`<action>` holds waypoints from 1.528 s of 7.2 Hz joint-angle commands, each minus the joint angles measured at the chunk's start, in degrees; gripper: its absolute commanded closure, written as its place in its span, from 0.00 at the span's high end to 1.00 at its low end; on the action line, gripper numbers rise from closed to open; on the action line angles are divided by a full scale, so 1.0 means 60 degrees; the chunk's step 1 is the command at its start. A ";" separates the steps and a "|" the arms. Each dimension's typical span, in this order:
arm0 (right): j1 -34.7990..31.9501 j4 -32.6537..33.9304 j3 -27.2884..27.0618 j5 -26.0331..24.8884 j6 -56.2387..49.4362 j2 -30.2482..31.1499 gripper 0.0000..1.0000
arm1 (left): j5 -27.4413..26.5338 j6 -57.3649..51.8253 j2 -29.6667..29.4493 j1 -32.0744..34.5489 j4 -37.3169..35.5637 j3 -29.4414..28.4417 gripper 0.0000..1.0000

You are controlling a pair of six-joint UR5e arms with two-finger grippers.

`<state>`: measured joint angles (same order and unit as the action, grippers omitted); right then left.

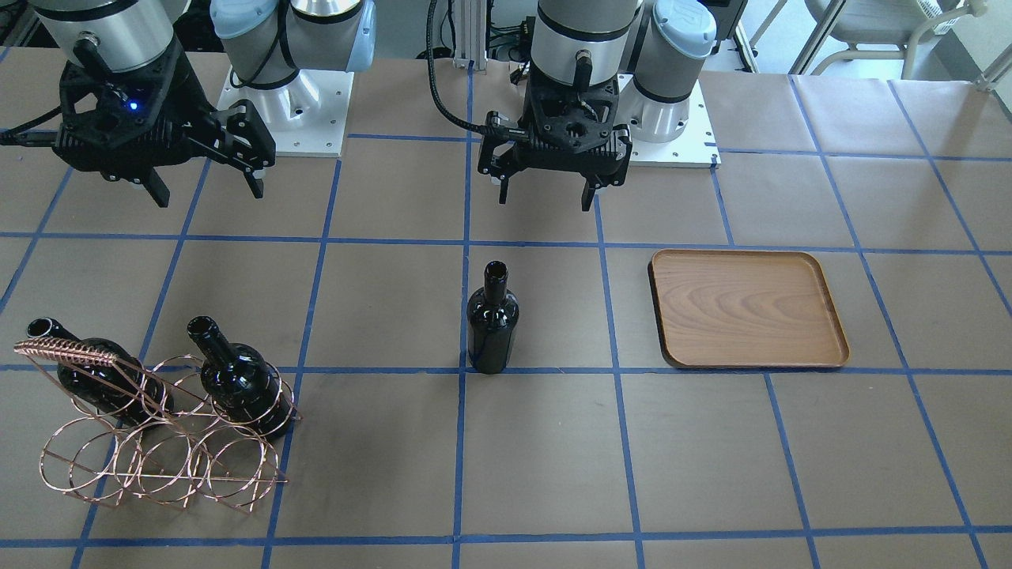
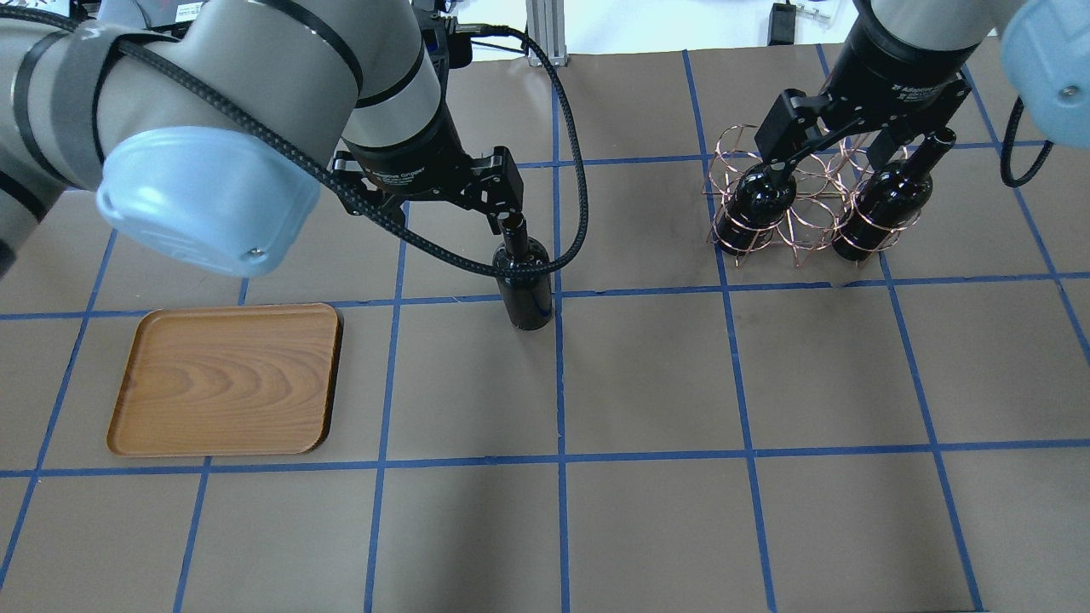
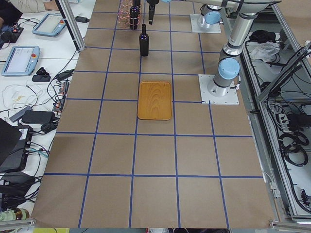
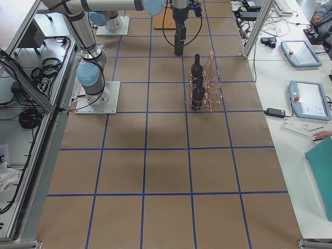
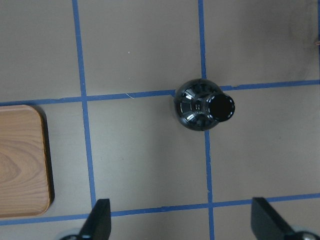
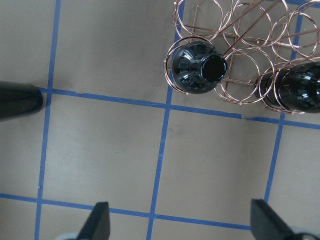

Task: Take wine from basket and place on tray
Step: 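Lower the left gripper over the bottle neck and close on it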

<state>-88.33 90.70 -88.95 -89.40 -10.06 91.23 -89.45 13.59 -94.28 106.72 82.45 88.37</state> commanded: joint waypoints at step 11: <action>-0.0015 0.0000 -0.0015 0.0047 0.0006 0.0000 1.00 | 0.0010 -0.0360 -0.1953 0.0538 -0.1129 -0.0240 0.81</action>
<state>-88.42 90.70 -89.10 -89.12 -10.02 91.23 -89.34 11.49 -105.94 109.95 75.57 86.88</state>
